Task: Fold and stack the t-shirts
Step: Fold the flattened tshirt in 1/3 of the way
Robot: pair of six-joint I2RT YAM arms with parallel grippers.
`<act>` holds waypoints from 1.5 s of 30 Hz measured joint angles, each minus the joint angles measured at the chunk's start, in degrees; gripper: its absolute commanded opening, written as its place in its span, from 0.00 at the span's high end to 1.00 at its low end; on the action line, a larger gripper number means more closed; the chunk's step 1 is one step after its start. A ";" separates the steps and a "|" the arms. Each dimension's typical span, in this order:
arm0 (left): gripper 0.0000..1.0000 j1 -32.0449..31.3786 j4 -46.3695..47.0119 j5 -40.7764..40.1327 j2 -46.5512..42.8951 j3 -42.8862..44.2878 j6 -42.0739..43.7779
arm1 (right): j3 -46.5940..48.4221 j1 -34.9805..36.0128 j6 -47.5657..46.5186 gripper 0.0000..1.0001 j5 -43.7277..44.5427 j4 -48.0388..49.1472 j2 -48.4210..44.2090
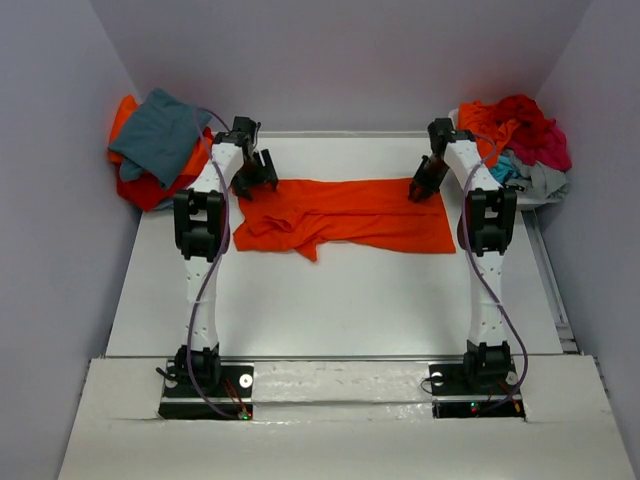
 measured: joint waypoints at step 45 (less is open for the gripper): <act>0.06 -15.74 10.05 -2.05 -40.79 -47.32 0.17 | -44.46 0.04 -6.56 0.69 -2.43 13.14 -33.48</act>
